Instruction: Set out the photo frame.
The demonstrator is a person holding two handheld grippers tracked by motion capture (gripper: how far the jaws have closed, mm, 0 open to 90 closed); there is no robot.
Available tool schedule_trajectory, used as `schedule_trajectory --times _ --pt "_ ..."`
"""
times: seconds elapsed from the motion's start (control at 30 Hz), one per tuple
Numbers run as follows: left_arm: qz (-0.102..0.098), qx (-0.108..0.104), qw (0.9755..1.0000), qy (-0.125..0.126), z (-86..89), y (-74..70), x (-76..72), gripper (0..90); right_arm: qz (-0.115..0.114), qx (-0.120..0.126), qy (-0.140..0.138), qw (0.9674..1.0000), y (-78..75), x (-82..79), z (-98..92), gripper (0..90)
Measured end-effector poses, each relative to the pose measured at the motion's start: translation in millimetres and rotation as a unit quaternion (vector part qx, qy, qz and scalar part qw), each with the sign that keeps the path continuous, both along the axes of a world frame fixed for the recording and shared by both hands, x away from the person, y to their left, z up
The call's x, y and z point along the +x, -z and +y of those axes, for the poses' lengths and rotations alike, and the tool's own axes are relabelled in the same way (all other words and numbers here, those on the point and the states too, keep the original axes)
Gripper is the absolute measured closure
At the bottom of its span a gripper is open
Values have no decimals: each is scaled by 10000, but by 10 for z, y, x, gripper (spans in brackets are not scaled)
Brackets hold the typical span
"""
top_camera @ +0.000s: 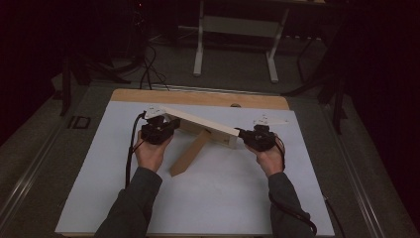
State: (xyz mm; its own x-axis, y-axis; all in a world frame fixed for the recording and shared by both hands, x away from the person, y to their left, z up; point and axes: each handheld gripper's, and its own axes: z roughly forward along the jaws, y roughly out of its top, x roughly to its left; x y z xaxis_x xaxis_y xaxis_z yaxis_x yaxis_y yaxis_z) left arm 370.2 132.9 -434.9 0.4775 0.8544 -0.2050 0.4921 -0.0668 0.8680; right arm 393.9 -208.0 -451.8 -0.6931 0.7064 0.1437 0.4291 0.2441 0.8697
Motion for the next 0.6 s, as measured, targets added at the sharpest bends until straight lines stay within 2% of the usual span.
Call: schedule_trajectory --times 0.6 --pt "-45 142 9997 196 -151 -47 -9 900 -16 -28 -46 10000 -6 -34 18 899"
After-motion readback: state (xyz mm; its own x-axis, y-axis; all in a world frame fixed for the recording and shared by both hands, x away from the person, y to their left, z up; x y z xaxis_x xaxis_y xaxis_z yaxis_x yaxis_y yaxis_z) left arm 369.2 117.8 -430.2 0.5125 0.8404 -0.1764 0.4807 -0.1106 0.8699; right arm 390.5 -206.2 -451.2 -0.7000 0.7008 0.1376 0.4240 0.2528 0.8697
